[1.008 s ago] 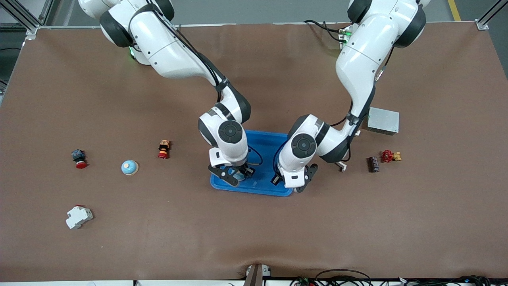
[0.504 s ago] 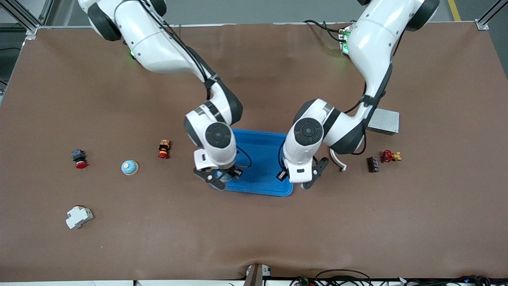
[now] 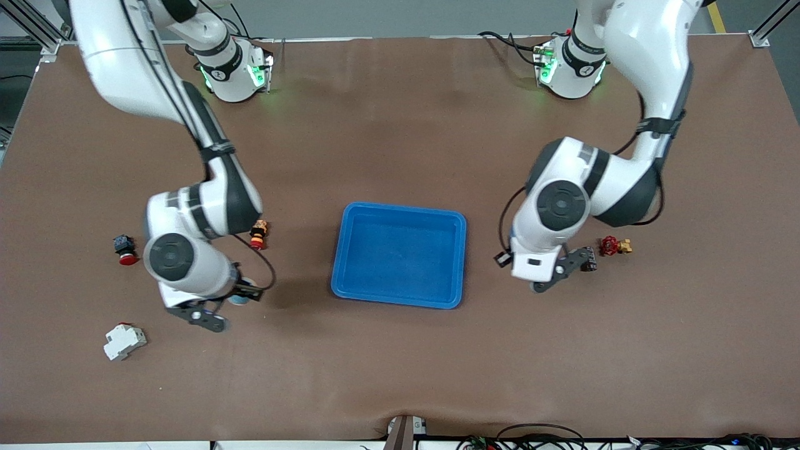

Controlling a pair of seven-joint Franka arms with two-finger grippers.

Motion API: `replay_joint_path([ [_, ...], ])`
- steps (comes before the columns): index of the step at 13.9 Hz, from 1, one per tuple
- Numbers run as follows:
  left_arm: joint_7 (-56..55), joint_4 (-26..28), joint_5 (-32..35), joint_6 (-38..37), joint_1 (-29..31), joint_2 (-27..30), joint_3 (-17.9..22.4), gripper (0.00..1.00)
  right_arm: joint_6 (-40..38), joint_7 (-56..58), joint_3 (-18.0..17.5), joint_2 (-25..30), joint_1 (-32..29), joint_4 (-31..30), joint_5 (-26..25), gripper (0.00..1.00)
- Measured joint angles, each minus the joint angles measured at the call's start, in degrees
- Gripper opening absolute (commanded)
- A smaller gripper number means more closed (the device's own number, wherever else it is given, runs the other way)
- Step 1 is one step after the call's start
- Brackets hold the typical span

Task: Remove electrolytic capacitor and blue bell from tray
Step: 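Lift the bell with the right gripper while the left gripper carries the capacitor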

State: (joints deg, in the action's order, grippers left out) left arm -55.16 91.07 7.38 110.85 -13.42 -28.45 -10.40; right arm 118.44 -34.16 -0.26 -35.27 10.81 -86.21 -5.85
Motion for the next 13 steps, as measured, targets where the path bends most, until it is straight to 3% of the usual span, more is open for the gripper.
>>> replay_joint_path([
  [2,9.6,4.9,0.0,0.0,4.3,2.7,0.0,0.00,5.5,4.4,-0.1,2.0,-3.1,-5.2,0.3,0.00],
  [5,24.0,10.1,0.2,0.0,10.8,6.0,0.0,0.00,11.3,13.3,-0.1,2.3,-7.6,-9.1,5.4,0.00],
  [9,37.6,12.8,4.2,0.1,18.3,6.9,0.0,0.00,12.7,25.0,-0.2,2.2,-14.2,-9.7,8.0,0.00],
  [13,44.6,14.1,8.8,1.2,24.7,6.2,0.0,0.00,19.0,26.3,-0.3,-0.1,-15.2,-11.1,8.0,0.00],
])
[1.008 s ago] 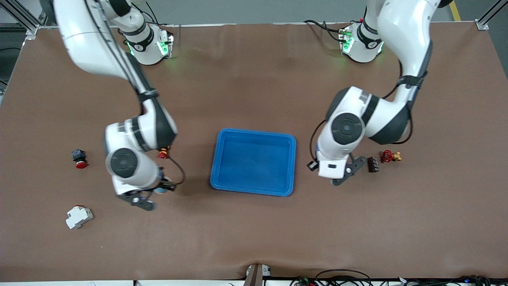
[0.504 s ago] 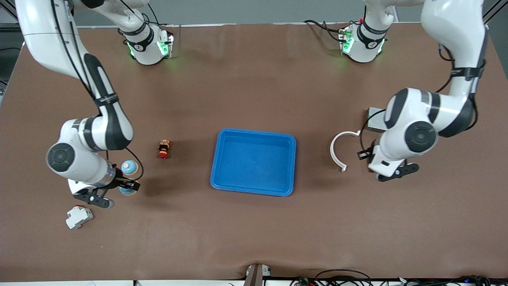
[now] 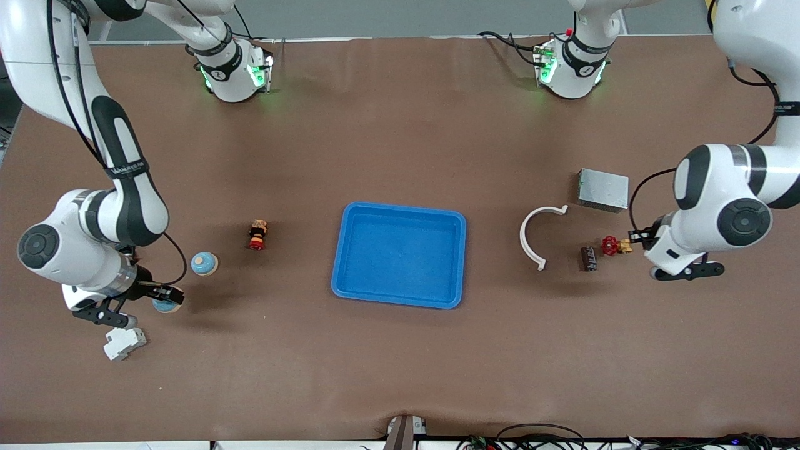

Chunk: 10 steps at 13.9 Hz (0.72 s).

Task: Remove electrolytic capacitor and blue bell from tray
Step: 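Lift the bell with the right gripper while the left gripper carries the capacitor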

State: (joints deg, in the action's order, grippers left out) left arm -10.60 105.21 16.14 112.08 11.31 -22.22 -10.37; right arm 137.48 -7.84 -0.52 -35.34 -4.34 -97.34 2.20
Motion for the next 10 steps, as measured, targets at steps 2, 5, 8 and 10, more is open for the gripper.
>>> replay_joint_path([
  [2,2.5,0.2,1.6,2.2,2.4,-1.3,0.0,0.00,3.7,0.0,0.0,-1.8,0.0,-0.9,0.0,0.00],
  [5,4.7,0.7,2.0,7.9,4.4,-3.7,0.0,0.00,5.9,0.0,-0.3,-2.8,0.0,-1.2,0.0,0.00],
  [8,4.9,1.9,2.1,14.8,4.9,-5.7,-0.1,0.00,6.6,0.0,-0.8,-3.0,0.1,-1.3,0.0,0.00],
  [10,4.9,2.7,2.1,19.3,5.1,-6.7,-0.1,0.00,7.1,-0.3,-1.0,-3.2,0.3,-1.4,0.0,0.00],
])
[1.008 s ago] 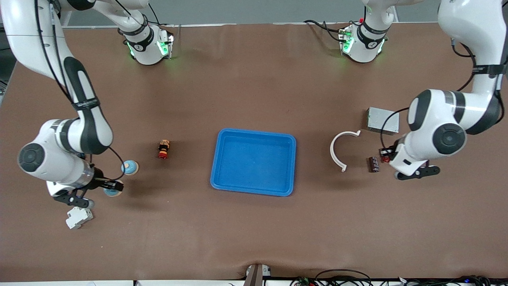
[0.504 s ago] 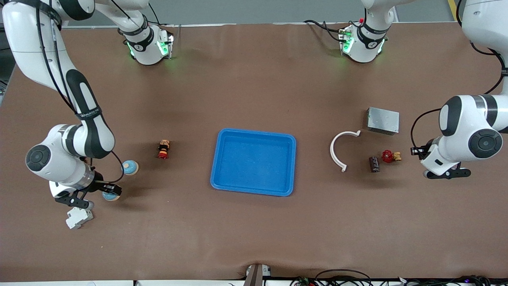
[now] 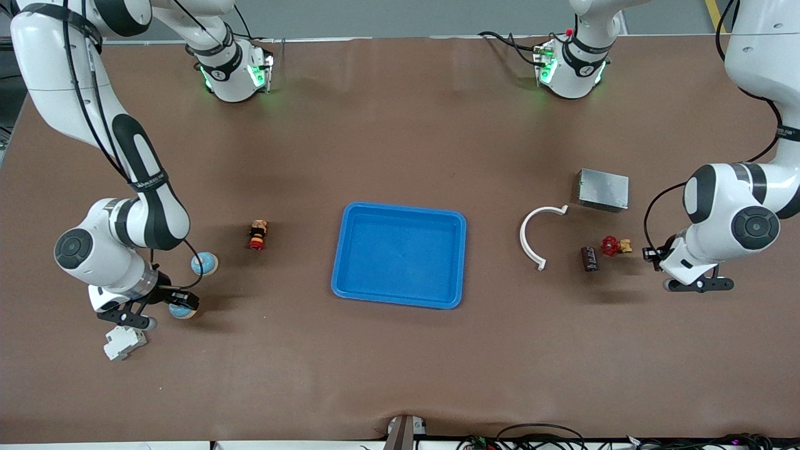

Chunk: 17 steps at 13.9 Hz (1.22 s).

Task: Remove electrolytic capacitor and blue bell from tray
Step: 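Lift the bell with the right gripper while the left gripper carries the capacitor, then lower and release the bell while the left gripper releases the capacitor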

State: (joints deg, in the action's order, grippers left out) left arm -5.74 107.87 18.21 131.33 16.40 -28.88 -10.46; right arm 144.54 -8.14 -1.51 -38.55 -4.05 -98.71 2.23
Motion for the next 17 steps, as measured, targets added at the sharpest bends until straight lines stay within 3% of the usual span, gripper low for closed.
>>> replay_joint_path([
  [10,0.1,3.5,0.0,8.1,2.6,-2.6,0.0,0.00,2.8,-0.3,-0.1,-2.4,0.5,0.0,0.0,0.00],
  [13,0.1,4.3,0.0,9.4,2.7,-2.9,0.0,0.09,3.0,-0.3,-0.1,-2.6,0.5,0.0,0.0,0.00],
  [17,0.1,4.5,0.0,9.7,3.2,-2.9,0.0,0.38,3.5,-0.4,-0.1,-2.9,0.5,0.0,0.0,0.00],
])
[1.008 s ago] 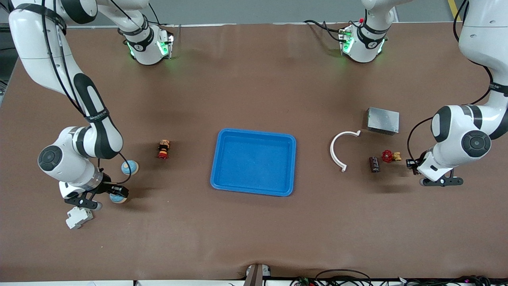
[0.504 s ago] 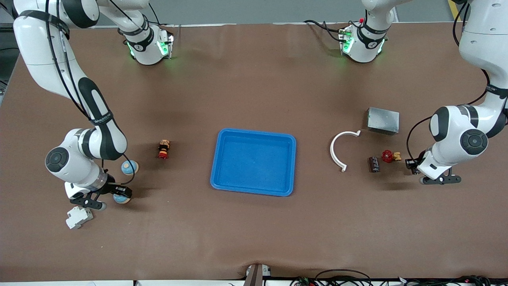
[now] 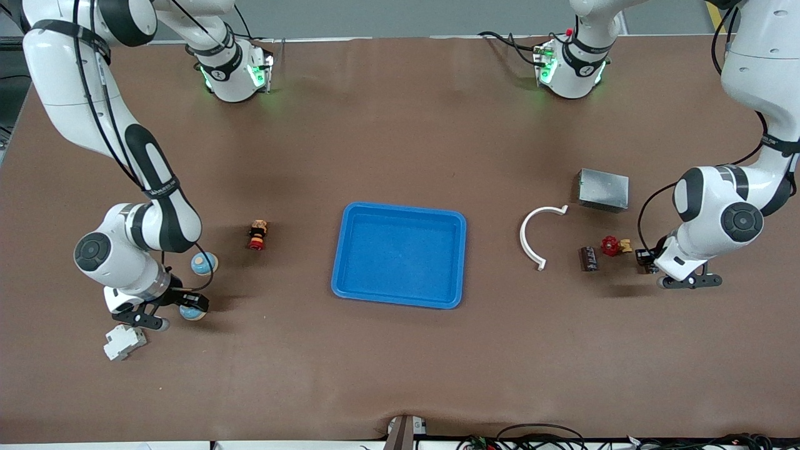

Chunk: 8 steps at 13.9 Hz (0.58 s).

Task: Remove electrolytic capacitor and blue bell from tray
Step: 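Lower and release the bell while the left gripper releases the capacitor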

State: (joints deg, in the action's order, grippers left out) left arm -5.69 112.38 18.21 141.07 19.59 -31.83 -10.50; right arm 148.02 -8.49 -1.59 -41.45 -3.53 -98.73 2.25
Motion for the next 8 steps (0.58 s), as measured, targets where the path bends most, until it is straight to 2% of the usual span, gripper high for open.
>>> replay_joint_path([
  [1,0.0,0.0,0.0,0.0,0.1,0.0,0.0,0.39,0.0,0.0,0.0,0.0,0.0,0.0,0.0,0.00],
  [2,0.0,0.1,0.0,0.0,0.2,0.0,0.0,0.40,0.0,0.0,0.0,0.0,0.0,0.0,0.0,0.05],
  [3,0.0,0.1,0.0,0.0,0.2,0.0,0.0,0.50,0.0,0.0,0.0,0.0,0.0,0.0,0.0,0.66],
  [4,0.0,0.2,0.0,0.1,0.2,0.0,0.0,0.71,0.0,0.0,0.0,0.0,0.0,0.0,0.0,0.94],
  [5,0.0,0.2,0.0,0.1,0.2,0.0,0.0,1.00,0.0,0.0,0.0,0.0,0.0,0.0,0.0,1.00],
  [8,0.0,0.2,0.0,0.1,0.2,-0.1,0.0,1.00,0.4,0.0,0.1,-0.5,-0.1,0.0,0.0,1.00],
])
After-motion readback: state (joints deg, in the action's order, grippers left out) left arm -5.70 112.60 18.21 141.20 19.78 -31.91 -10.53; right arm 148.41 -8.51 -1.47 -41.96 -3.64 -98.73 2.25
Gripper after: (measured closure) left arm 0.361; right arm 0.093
